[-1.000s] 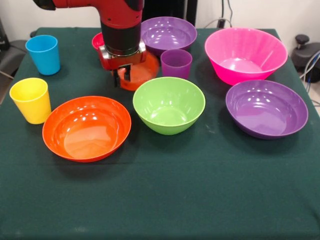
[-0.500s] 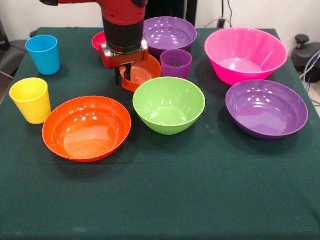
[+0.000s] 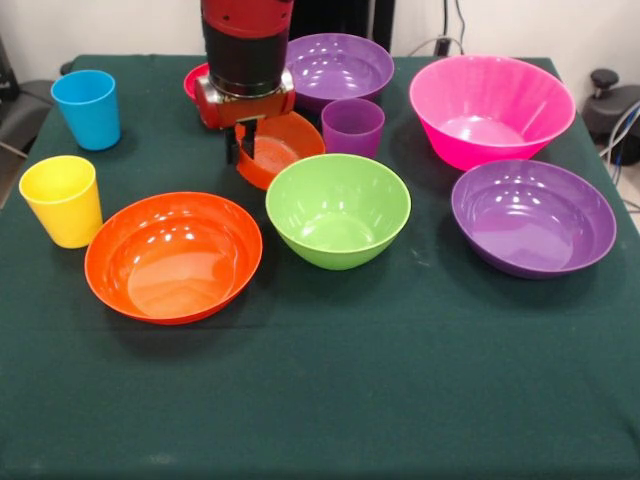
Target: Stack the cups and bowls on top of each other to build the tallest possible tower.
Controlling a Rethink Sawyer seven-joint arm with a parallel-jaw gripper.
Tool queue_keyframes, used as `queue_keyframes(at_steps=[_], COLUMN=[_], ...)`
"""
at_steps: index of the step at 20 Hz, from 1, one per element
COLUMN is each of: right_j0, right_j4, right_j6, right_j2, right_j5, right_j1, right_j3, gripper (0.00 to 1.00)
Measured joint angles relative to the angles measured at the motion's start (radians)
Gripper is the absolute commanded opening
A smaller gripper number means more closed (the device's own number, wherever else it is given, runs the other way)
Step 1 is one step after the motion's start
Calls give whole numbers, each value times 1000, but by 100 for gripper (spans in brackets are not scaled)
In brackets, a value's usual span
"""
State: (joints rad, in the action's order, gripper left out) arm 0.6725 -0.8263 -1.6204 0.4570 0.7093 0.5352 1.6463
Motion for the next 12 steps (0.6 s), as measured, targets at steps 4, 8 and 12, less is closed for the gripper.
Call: queue_keyframes(at_steps=[4,8,12], right_j0=[0,0,0], right_j4=[1,4,8], right_j6=[0,0,0], right_j2=[-6,-9,-10], right_j5=[26,44,59], right_j1=[46,76,94], right_j3=[14,19,20], gripper=[0,0,0])
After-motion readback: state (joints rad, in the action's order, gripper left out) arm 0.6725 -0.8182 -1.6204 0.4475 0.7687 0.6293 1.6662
